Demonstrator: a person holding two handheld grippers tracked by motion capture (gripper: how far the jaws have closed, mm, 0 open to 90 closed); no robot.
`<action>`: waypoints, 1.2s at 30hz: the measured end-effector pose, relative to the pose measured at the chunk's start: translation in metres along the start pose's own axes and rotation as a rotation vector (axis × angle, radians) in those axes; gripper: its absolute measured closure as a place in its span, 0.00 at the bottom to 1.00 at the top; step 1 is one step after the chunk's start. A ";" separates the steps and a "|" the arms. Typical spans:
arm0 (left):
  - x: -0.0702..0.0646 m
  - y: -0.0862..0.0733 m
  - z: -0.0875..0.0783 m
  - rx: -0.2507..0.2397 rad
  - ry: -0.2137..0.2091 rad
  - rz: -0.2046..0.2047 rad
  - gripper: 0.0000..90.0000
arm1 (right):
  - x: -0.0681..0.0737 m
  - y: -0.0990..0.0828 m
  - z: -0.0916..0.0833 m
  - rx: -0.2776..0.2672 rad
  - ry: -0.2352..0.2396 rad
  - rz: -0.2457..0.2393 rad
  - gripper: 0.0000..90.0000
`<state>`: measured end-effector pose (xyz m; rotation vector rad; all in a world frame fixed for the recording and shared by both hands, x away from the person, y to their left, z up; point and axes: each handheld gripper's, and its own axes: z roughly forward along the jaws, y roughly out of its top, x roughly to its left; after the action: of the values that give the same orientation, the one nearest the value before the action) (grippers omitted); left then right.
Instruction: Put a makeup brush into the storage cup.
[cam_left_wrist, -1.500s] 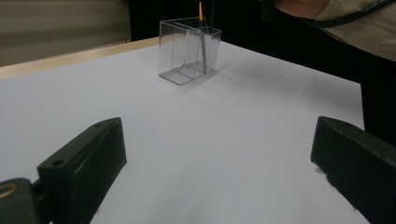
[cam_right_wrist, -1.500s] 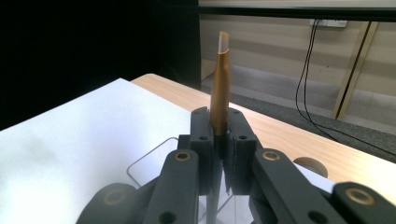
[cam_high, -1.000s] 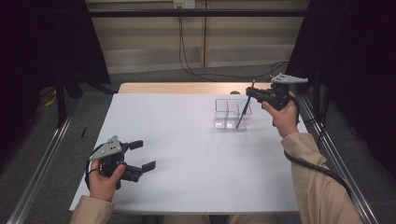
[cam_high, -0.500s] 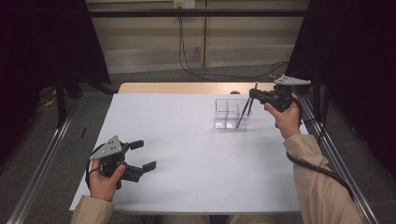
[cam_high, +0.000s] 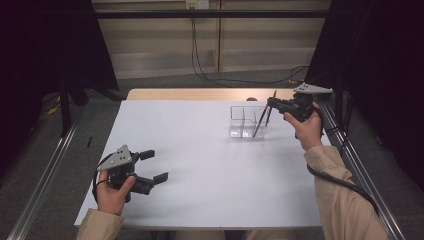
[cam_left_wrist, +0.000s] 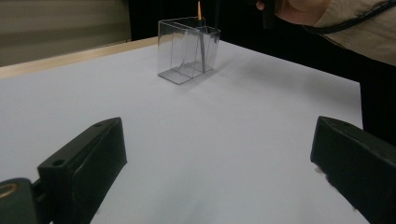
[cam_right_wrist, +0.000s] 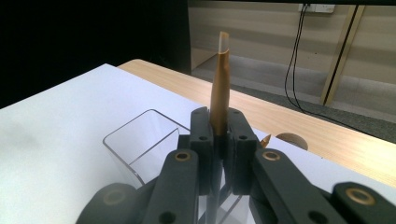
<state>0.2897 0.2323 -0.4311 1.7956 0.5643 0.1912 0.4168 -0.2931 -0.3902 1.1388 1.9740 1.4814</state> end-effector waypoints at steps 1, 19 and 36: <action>0.000 0.000 0.000 0.000 0.000 0.000 0.04 | 0.000 0.000 0.000 0.000 0.000 0.000 0.93; -0.001 0.001 0.001 -0.001 0.000 0.000 0.04 | 0.004 -0.004 0.000 0.001 0.013 0.015 0.63; -0.001 0.003 0.003 0.006 0.000 0.011 0.04 | 0.013 -0.014 -0.008 -0.016 0.064 0.032 0.26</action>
<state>0.2907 0.2284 -0.4294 1.8052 0.5556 0.1974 0.3983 -0.2885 -0.3984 1.1339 1.9911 1.5656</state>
